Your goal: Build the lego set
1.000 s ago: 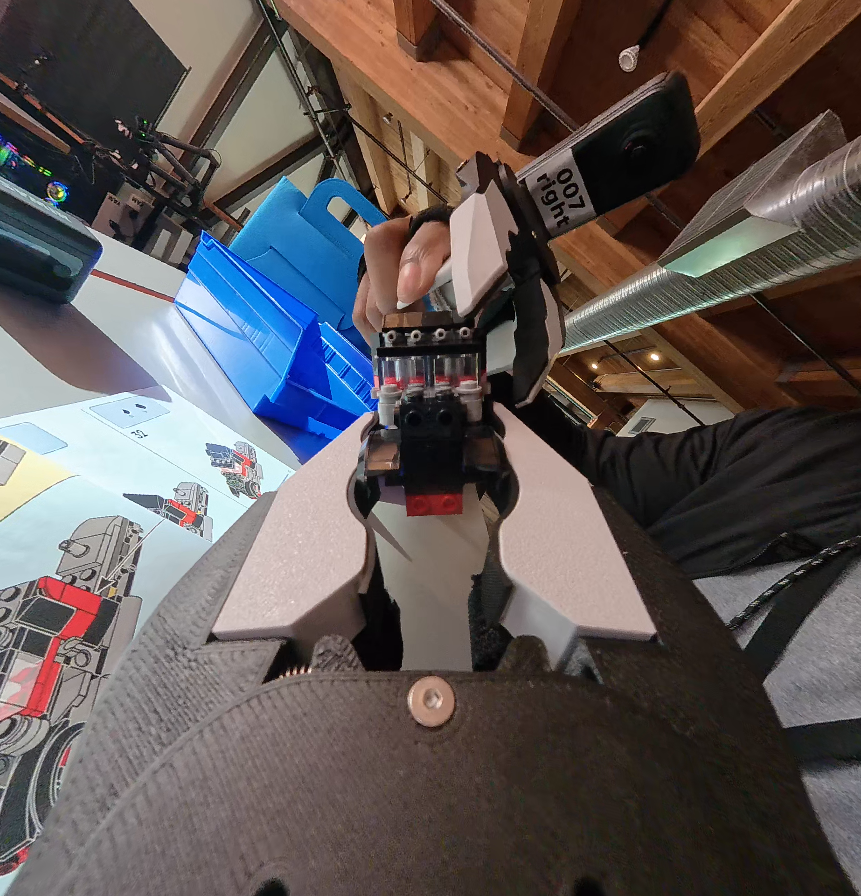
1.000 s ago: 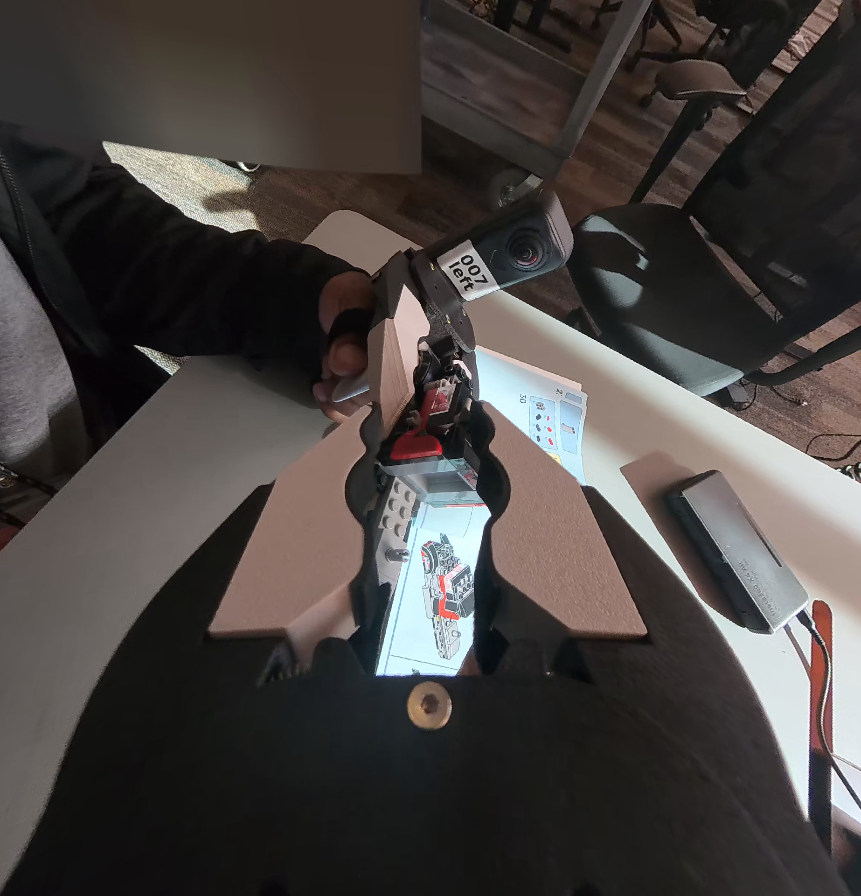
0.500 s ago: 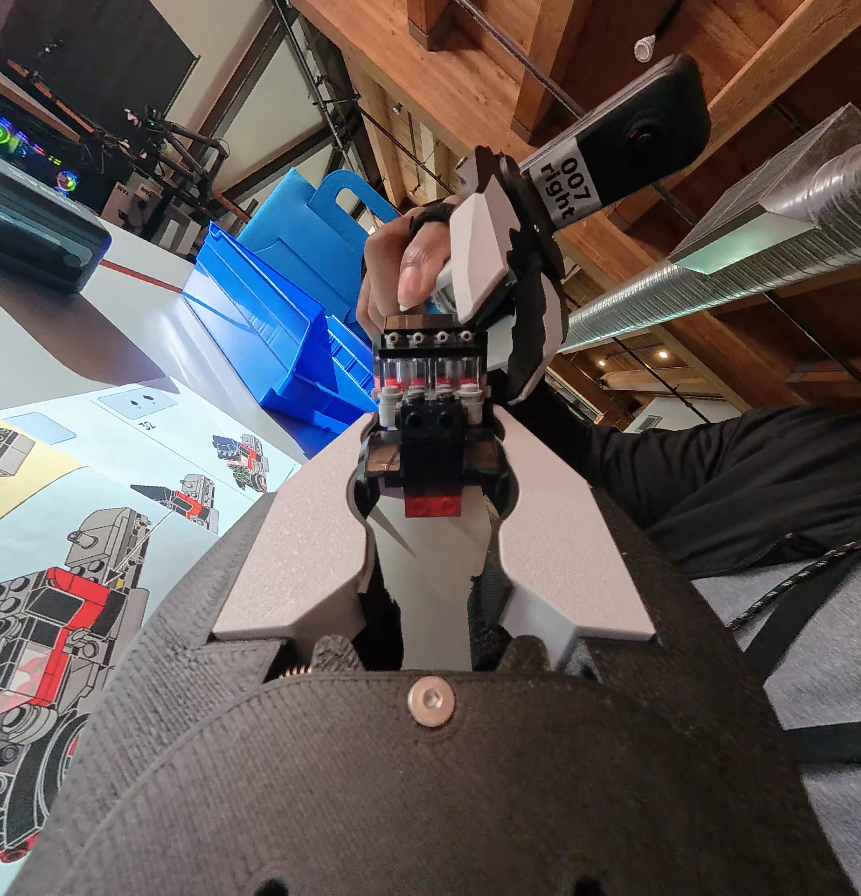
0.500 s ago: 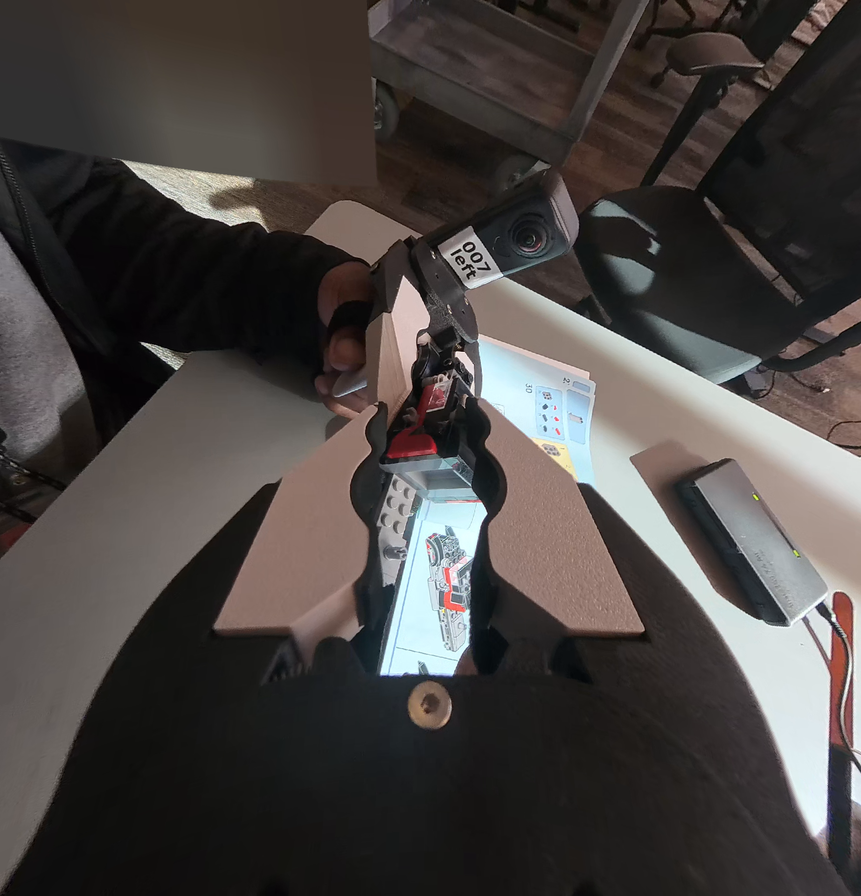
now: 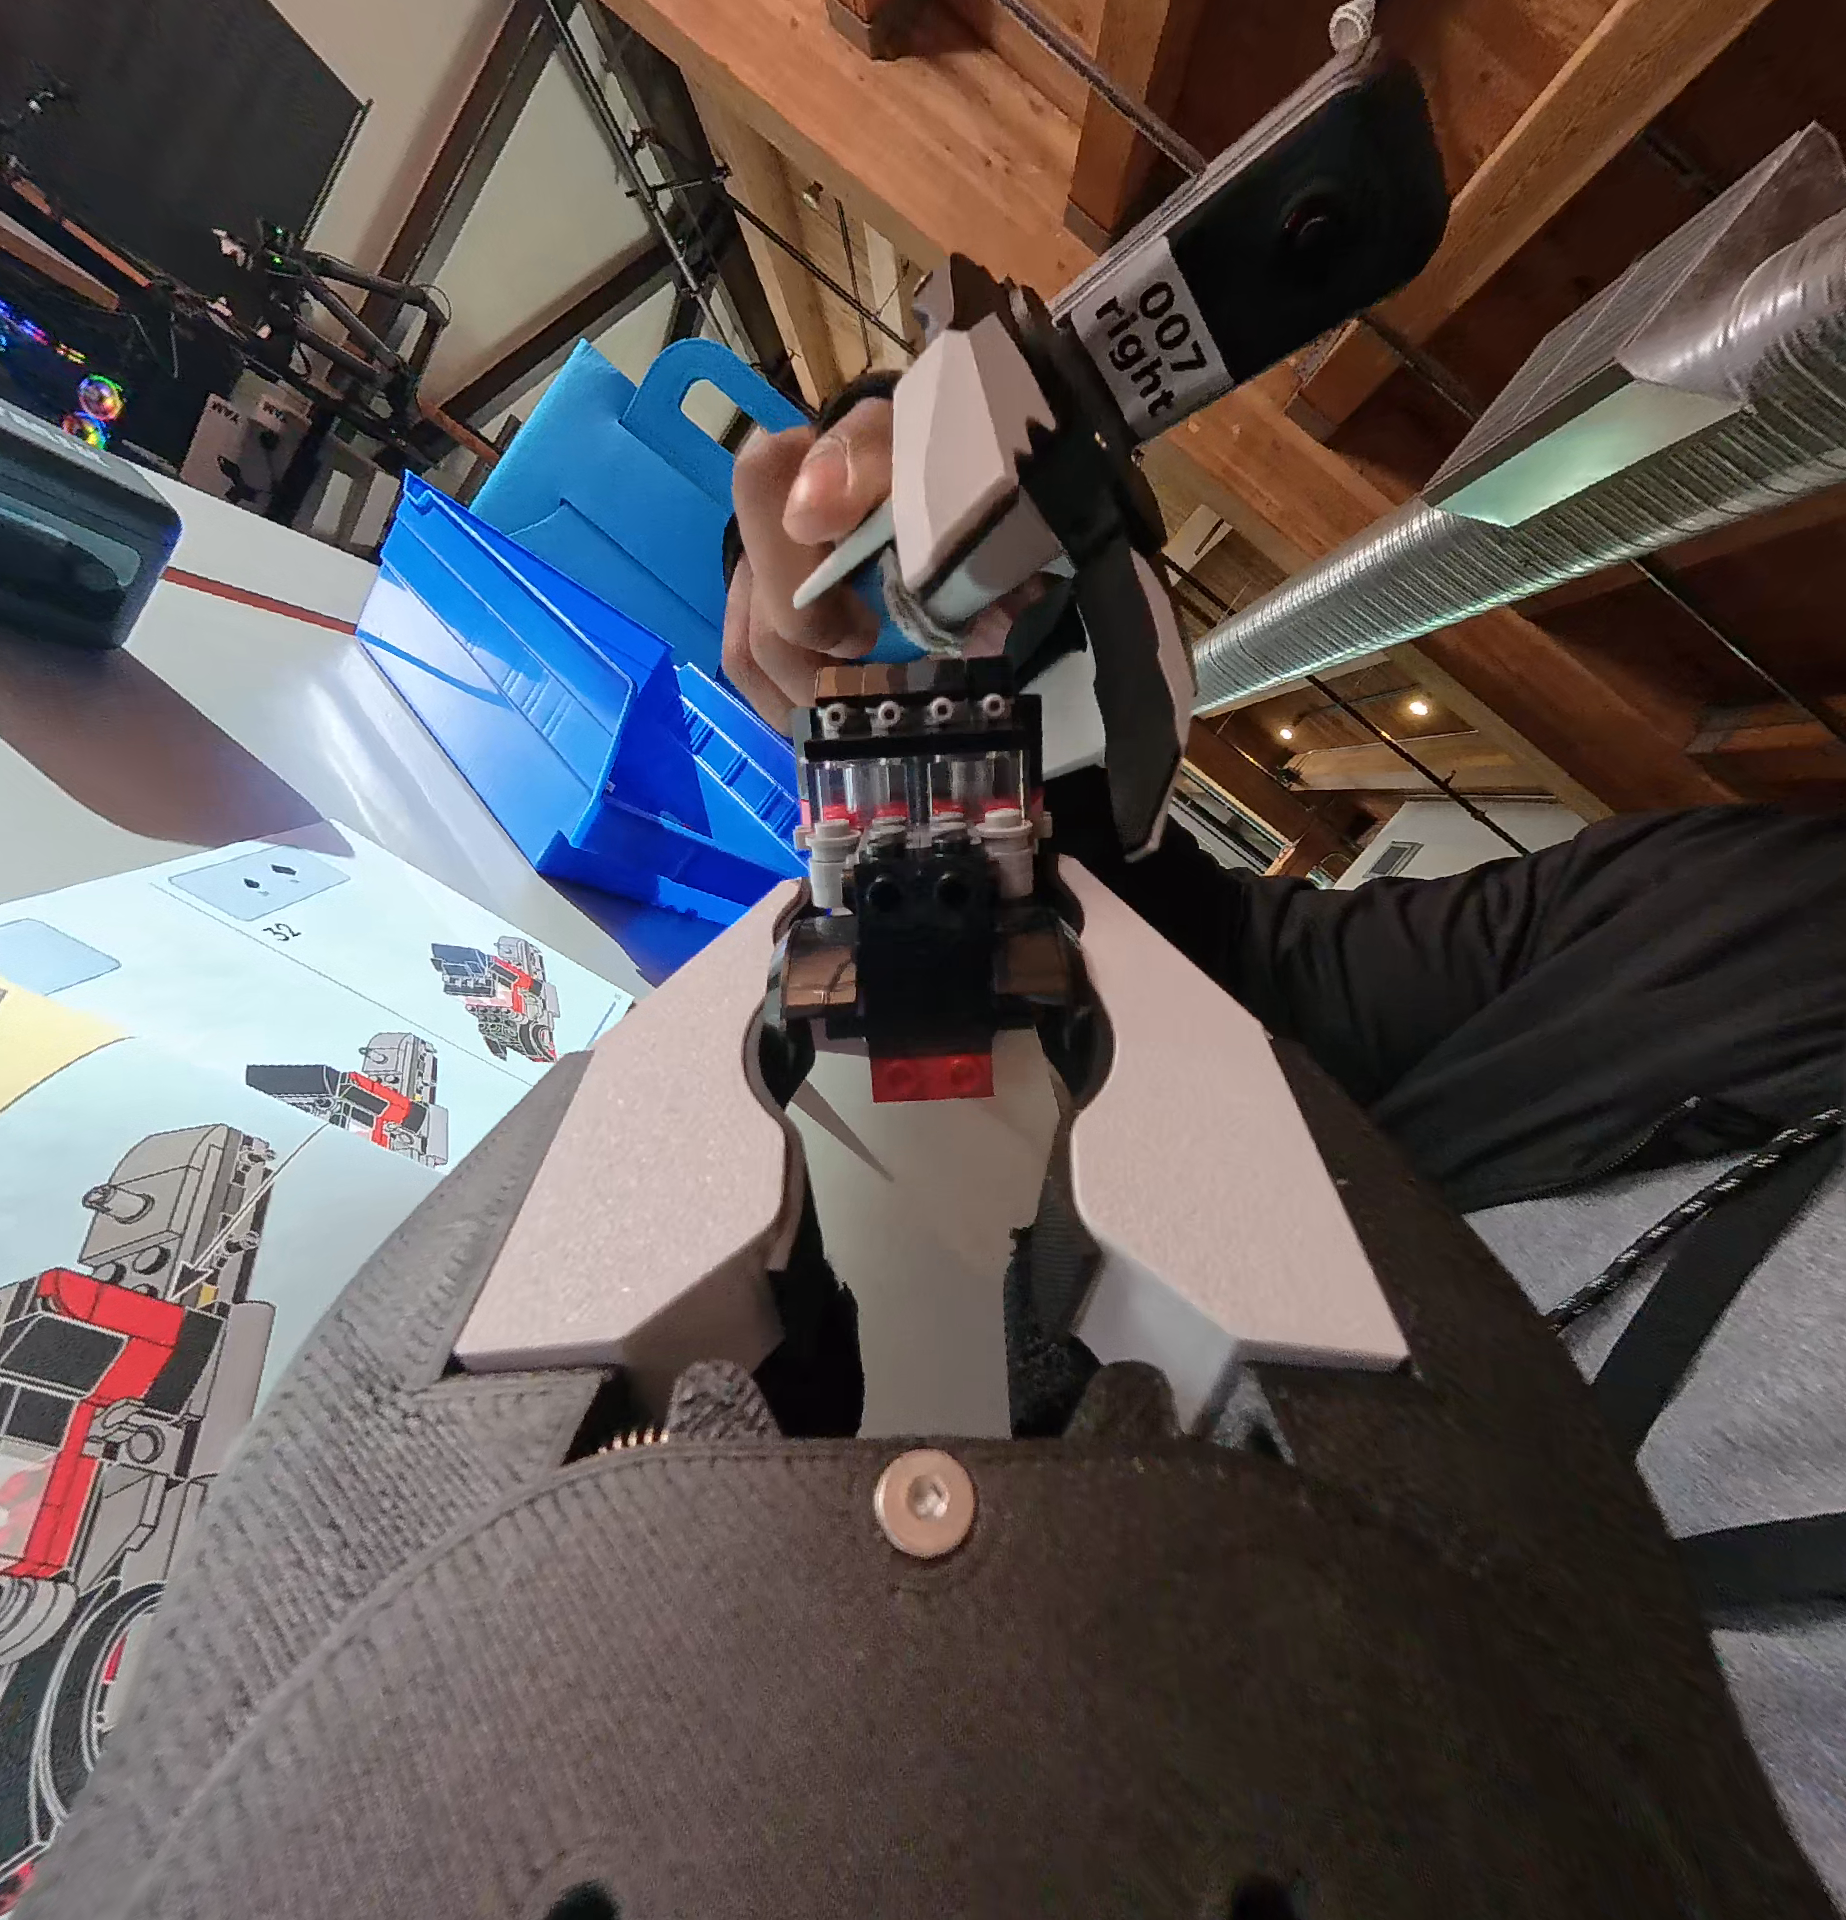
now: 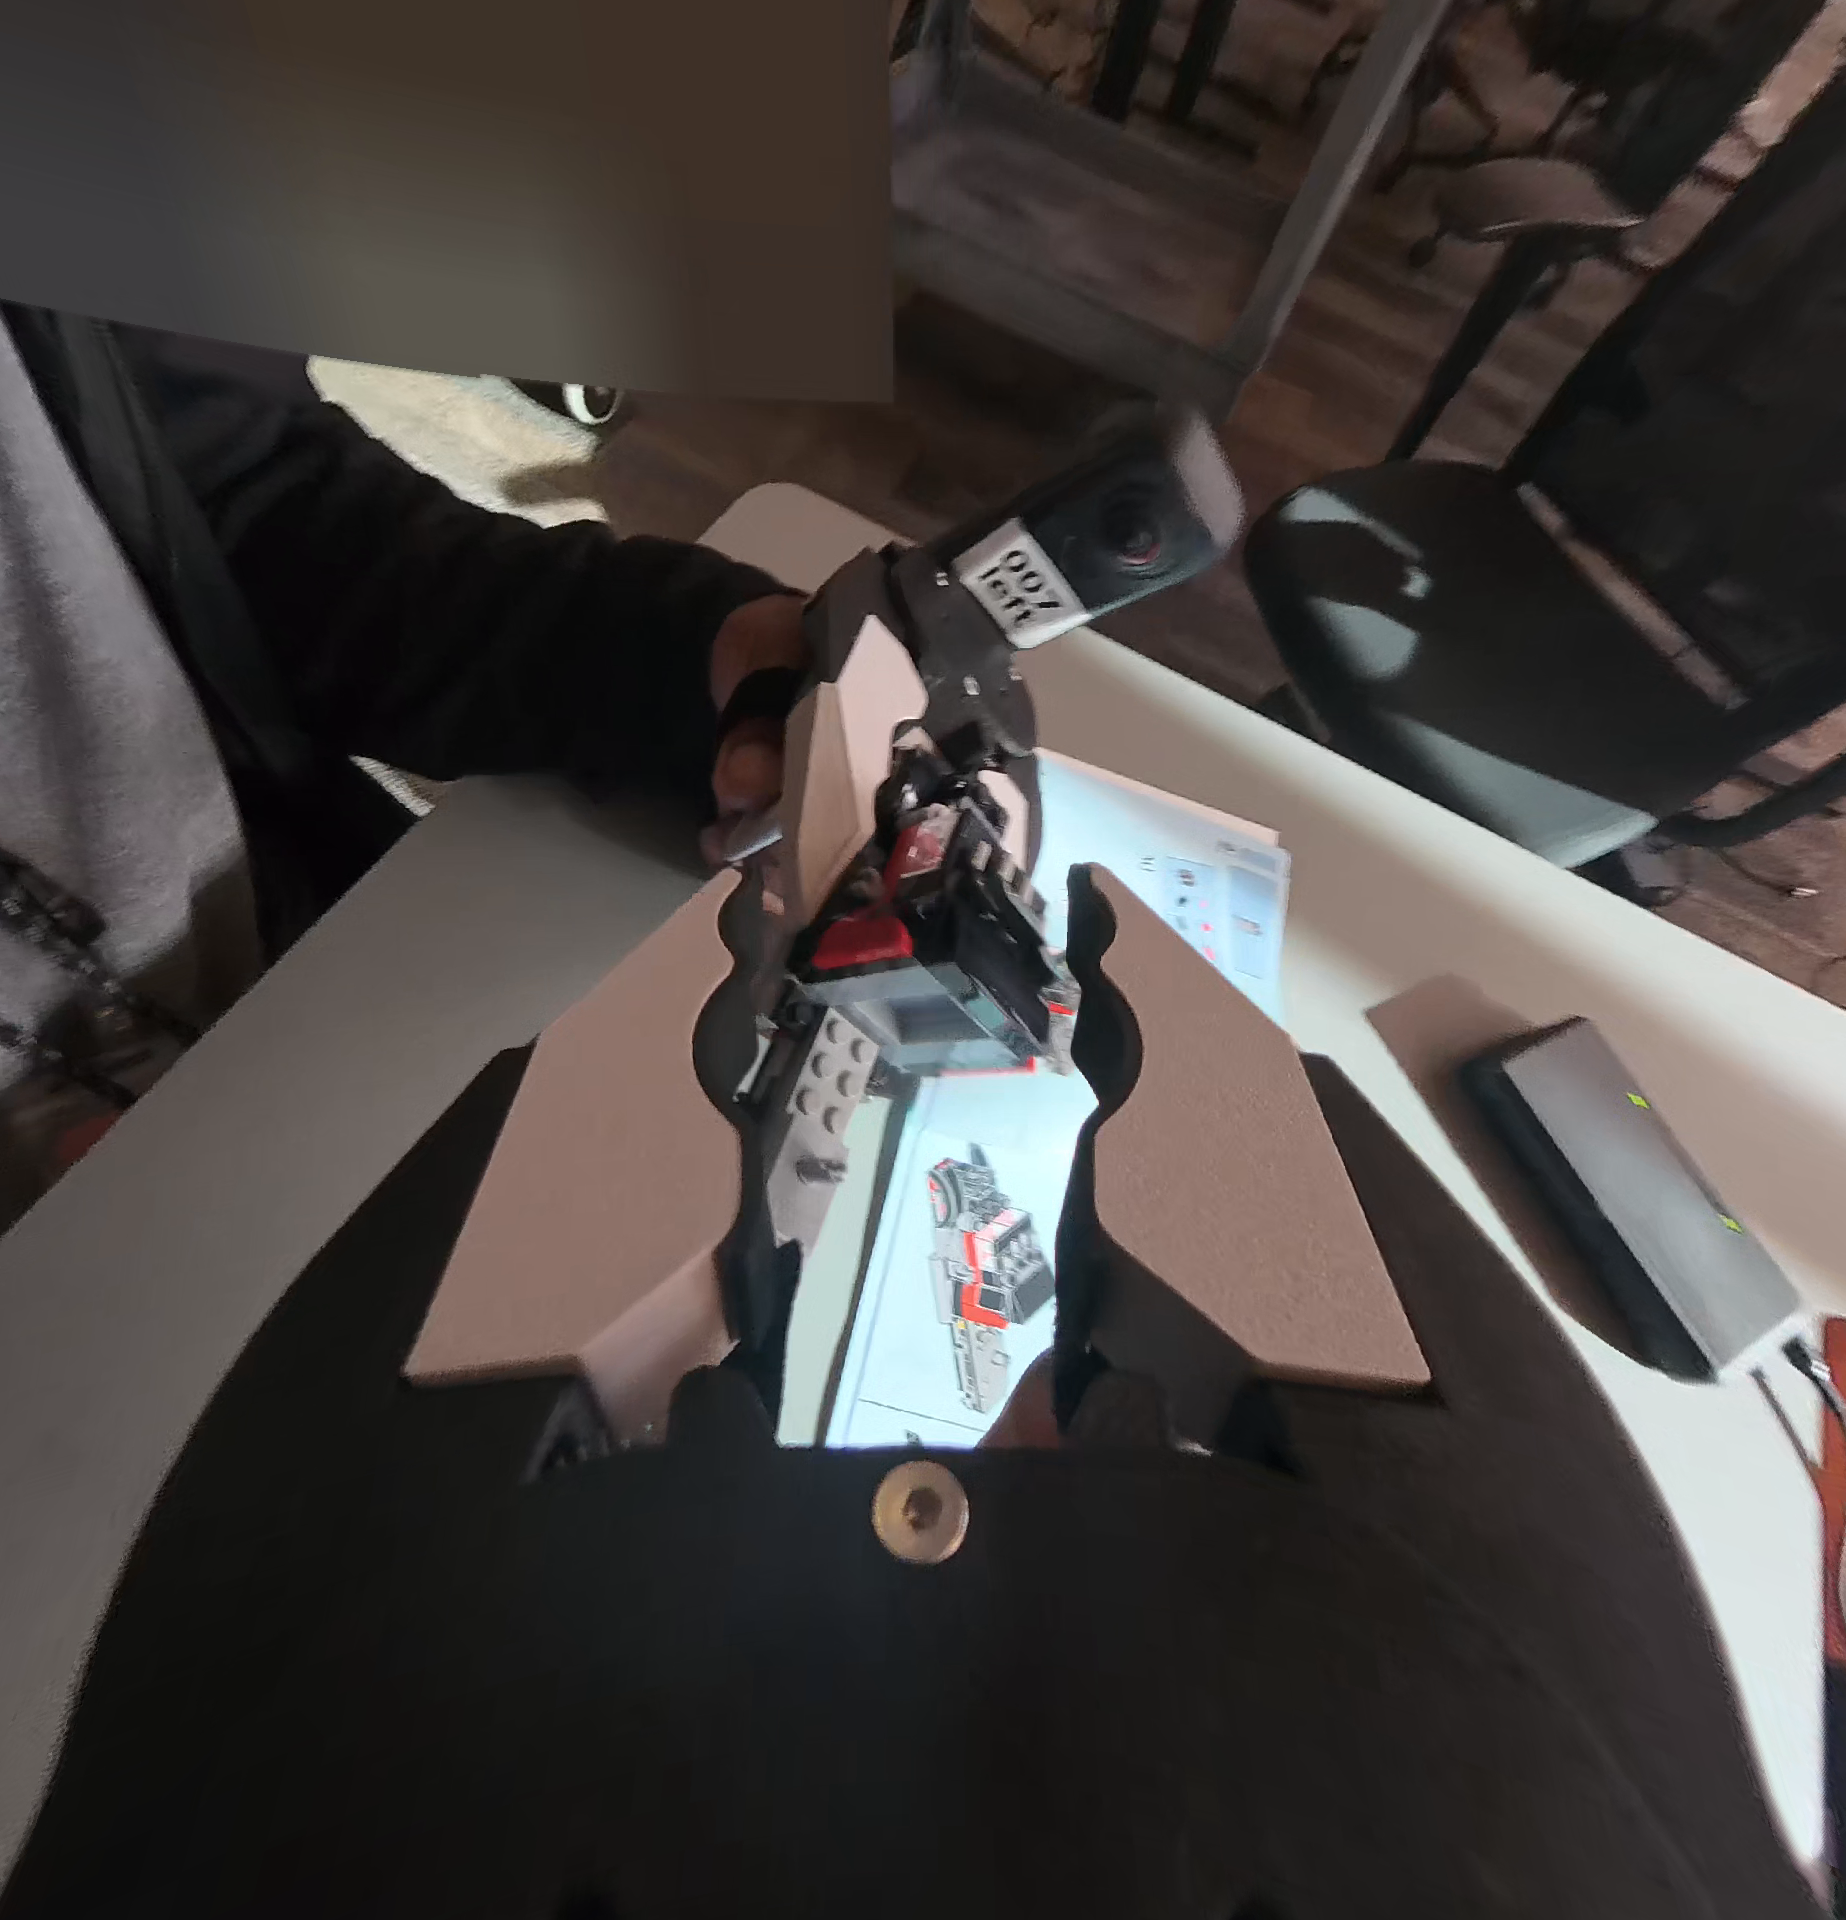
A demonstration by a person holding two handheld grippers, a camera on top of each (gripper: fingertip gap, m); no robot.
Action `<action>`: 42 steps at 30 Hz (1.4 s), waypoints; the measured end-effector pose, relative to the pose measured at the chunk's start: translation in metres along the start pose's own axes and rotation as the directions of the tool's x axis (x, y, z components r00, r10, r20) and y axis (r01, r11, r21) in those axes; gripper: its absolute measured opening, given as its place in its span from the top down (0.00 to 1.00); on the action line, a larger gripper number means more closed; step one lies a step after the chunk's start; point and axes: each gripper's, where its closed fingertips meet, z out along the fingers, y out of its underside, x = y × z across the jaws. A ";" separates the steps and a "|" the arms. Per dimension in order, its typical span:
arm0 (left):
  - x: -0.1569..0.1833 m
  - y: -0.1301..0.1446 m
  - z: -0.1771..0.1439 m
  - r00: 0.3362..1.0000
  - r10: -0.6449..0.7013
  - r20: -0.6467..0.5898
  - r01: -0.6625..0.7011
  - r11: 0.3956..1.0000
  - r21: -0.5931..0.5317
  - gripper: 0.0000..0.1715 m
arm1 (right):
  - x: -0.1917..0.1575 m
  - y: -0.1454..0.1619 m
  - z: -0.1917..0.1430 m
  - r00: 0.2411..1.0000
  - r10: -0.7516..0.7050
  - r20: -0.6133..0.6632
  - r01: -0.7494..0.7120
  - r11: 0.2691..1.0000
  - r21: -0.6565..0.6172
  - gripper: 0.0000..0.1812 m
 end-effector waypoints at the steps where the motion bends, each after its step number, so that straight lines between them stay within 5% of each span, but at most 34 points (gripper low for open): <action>1: 0.000 0.000 0.000 1.000 0.001 0.000 -0.001 1.000 -0.003 0.75 | -0.003 0.001 0.003 1.000 0.001 0.013 -0.001 1.000 -0.009 0.65; 16: -0.005 0.008 0.003 0.991 0.109 0.072 -0.104 0.992 -0.073 0.75 | -0.008 0.014 0.008 1.000 0.010 0.014 -0.008 0.997 -0.078 0.69; 21: -0.010 0.034 0.008 0.952 0.283 0.118 -0.245 0.933 -0.263 0.75 | -0.008 0.020 -0.012 0.981 0.151 -0.124 -0.142 0.987 0.073 0.53; 29: -0.014 0.083 0.015 0.879 0.475 0.045 -0.374 0.743 -0.555 0.75 | -0.062 0.080 -0.008 0.934 0.318 -0.162 -0.306 0.948 0.092 0.52; 42: -0.011 0.115 0.023 0.810 0.579 -0.087 -0.481 0.573 -0.663 0.75 | -0.087 0.099 0.000 0.922 0.355 -0.156 -0.331 0.930 0.160 0.71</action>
